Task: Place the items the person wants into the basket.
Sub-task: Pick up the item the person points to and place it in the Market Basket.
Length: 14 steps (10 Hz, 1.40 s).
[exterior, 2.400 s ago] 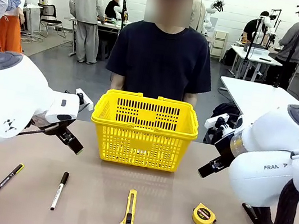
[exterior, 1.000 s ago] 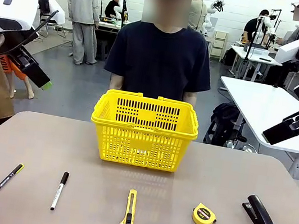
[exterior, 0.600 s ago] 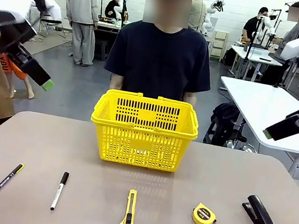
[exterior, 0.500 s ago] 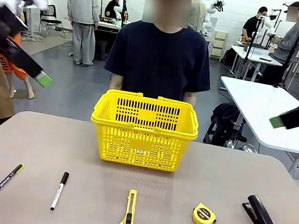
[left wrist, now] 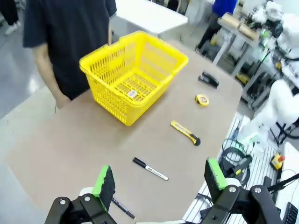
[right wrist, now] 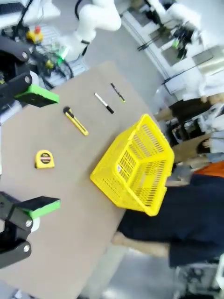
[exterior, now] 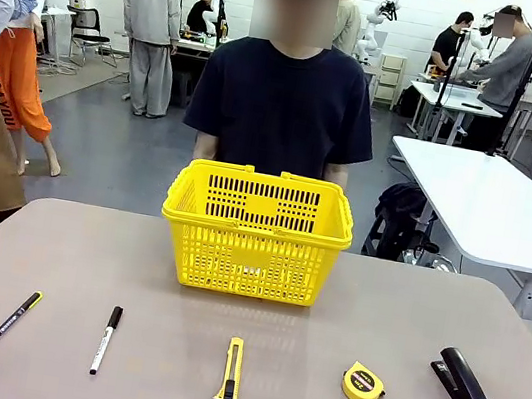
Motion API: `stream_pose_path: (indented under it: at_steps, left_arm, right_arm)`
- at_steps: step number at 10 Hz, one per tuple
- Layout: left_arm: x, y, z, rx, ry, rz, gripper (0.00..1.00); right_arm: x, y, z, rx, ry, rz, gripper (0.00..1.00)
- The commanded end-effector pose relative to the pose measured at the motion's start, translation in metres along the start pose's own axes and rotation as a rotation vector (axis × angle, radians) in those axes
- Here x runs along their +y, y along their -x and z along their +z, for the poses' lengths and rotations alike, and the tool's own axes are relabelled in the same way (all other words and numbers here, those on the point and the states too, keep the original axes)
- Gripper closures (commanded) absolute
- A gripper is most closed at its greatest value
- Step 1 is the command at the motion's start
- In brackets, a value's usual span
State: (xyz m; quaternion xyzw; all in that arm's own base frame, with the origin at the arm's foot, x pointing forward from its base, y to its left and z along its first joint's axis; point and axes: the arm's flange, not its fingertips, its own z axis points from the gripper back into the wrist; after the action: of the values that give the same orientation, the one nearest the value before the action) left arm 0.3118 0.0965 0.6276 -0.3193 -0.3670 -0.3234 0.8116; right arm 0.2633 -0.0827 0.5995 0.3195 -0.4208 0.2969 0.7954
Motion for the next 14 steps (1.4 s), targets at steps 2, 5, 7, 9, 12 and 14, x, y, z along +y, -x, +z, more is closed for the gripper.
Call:
stream_pose_path:
  at_steps: [2,5,7,9,12,14]
  left_arm:
    - [0.013,0.023,0.046,-0.060,-0.028,-0.094,0.00]
    - [0.025,0.052,0.082,-0.070,-0.116,-0.101,0.00]
    - [0.031,0.068,0.094,-0.098,-0.137,-0.066,0.00]
    - [0.030,0.072,0.096,-0.115,-0.148,-0.049,0.00]
    - [0.031,0.073,0.102,-0.110,-0.159,-0.028,0.00]
    - [0.031,0.073,0.102,-0.110,-0.159,-0.028,0.00]
  right_arm:
    - [-0.037,0.041,0.041,-0.081,-0.002,-0.123,0.00]
    - [-0.030,0.066,0.080,-0.149,0.031,-0.098,0.00]
    - [-0.012,0.073,0.104,-0.196,0.082,-0.074,0.00]
    - [-0.001,0.076,0.116,-0.196,0.110,-0.067,0.00]
    - [-0.009,0.071,0.122,-0.193,0.124,-0.087,0.00]
    - [-0.009,0.071,0.122,-0.193,0.124,-0.087,0.00]
